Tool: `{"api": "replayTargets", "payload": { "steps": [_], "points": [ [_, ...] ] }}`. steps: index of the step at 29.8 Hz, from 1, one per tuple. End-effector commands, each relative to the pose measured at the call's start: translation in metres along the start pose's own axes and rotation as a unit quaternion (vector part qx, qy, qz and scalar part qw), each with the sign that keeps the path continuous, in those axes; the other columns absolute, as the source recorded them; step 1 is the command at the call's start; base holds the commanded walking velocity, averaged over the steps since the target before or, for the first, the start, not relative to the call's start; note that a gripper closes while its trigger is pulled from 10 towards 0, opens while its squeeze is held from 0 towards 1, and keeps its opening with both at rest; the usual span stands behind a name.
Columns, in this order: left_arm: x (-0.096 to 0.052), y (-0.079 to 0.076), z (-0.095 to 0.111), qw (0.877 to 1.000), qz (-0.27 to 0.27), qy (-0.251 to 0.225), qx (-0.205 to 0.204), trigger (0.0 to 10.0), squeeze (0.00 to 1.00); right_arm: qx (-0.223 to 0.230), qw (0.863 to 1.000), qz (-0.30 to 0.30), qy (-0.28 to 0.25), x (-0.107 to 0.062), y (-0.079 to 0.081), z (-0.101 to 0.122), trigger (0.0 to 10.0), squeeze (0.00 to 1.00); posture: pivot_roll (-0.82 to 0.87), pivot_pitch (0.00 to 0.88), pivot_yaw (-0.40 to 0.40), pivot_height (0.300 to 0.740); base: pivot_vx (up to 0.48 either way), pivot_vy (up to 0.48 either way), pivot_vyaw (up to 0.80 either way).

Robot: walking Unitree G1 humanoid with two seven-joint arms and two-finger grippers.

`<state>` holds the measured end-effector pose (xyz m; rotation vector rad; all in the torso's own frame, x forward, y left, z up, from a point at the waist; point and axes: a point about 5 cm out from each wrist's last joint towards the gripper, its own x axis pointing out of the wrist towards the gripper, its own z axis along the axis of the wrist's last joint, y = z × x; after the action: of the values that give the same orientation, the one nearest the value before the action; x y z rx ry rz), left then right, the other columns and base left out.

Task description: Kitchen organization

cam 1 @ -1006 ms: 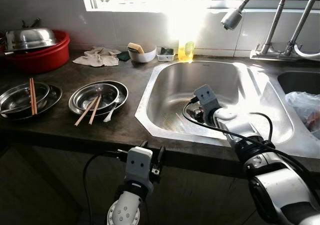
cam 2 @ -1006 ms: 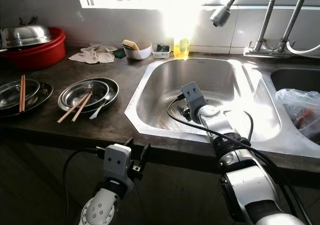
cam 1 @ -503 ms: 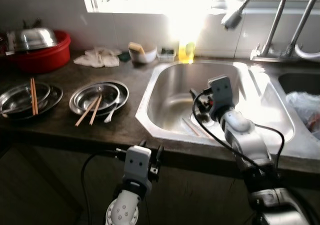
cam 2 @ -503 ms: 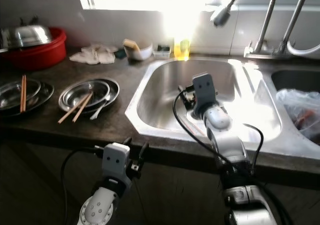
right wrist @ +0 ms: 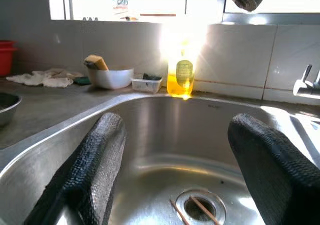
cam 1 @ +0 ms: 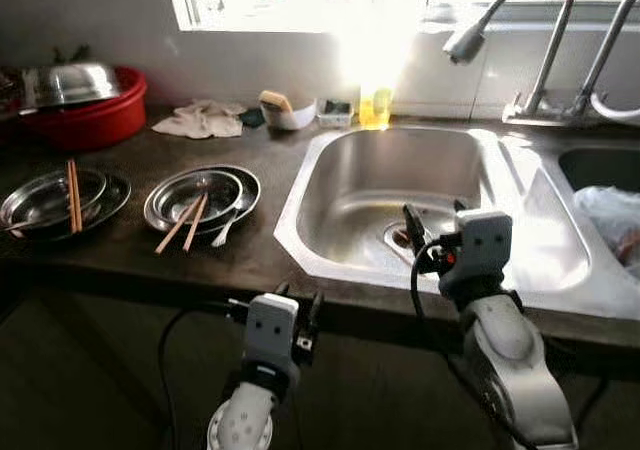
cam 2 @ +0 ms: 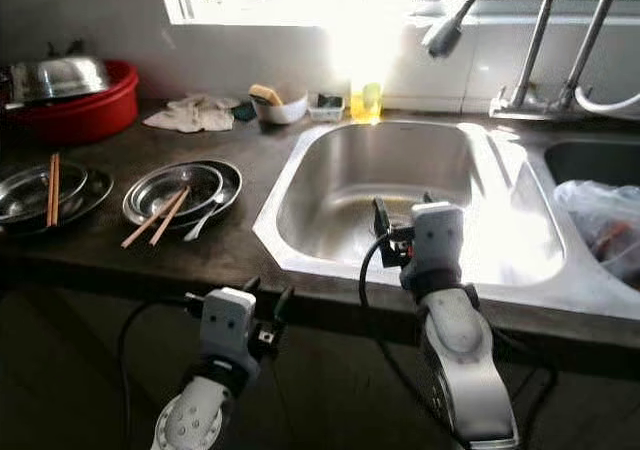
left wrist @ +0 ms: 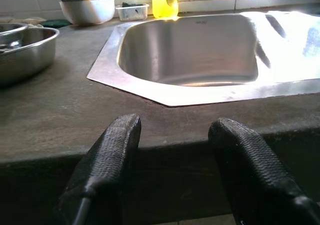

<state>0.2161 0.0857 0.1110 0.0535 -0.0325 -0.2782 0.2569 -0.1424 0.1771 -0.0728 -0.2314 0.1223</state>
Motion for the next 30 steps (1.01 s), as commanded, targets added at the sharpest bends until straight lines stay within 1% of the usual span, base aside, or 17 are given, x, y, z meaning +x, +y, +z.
{"api": "replayTargets", "payload": {
  "steps": [1,2,3,6,9,11,12,16,23,30],
  "points": [
    [-0.002,0.003,0.005,1.0,0.004,-0.01,0.004,10.0,0.0,0.005,1.0,0.0,0.004,-0.008,0.003,0.001,10.0,0.0,0.02,0.002,0.008,0.74,0.0,0.0,0.0],
    [-0.002,0.004,0.006,1.0,0.004,-0.014,0.007,10.0,0.0,0.009,1.0,-0.002,0.012,-0.014,0.005,-0.001,10.0,0.0,0.02,0.002,0.008,0.74,0.0,0.0,0.0],
    [-0.002,0.004,0.006,1.0,0.004,-0.014,0.007,10.0,0.0,0.009,1.0,-0.002,0.012,-0.014,0.005,-0.001,10.0,0.0,0.02,0.002,0.008,0.74,0.0,0.0,0.0],
    [-0.004,0.005,0.009,1.0,0.0,-0.019,0.014,10.0,0.0,0.026,0.999,0.005,0.027,-0.028,0.014,-0.006,10.0,0.0,0.02,0.002,0.018,0.74,0.0,0.0,0.0],
    [-0.006,0.004,0.008,1.0,-0.005,-0.017,0.014,10.0,0.0,0.027,0.999,0.011,0.031,-0.03,0.017,-0.008,10.0,0.0,0.02,0.002,0.018,0.74,0.0,0.0,0.0],
    [-0.009,0.0,0.009,0.999,-0.022,-0.018,0.019,10.0,0.0,0.027,0.999,0.019,0.035,-0.033,0.02,-0.01,10.0,0.0,0.02,0.0,0.02,0.74,0.0,0.0,0.0],
    [-0.009,-0.002,0.009,0.999,-0.03,-0.021,0.02,10.0,0.0,0.027,0.999,0.021,0.037,-0.033,0.02,-0.011,10.0,0.0,0.02,0.0,0.019,0.74,0.0,0.0,0.0],
    [-0.009,-0.002,0.011,0.999,-0.032,-0.024,0.019,10.0,0.0,0.027,0.999,0.019,0.039,-0.032,0.02,-0.011,10.0,0.0,0.03,0.0,0.018,0.74,0.0,0.0,0.0],
    [-0.009,-0.002,0.007,0.999,-0.031,-0.016,0.028,10.0,0.0,0.032,0.999,0.018,0.037,-0.028,0.023,-0.011,10.0,0.0,0.03,0.0,0.018,0.74,-0.256,0.0,0.0],
    [-0.01,-0.001,0.006,0.999,-0.029,-0.013,0.025,10.0,0.0,0.035,0.998,0.021,0.038,-0.028,0.026,-0.011,10.0,0.0,0.03,0.0,0.021,0.74,-0.274,0.0,0.0]
  ]
}}
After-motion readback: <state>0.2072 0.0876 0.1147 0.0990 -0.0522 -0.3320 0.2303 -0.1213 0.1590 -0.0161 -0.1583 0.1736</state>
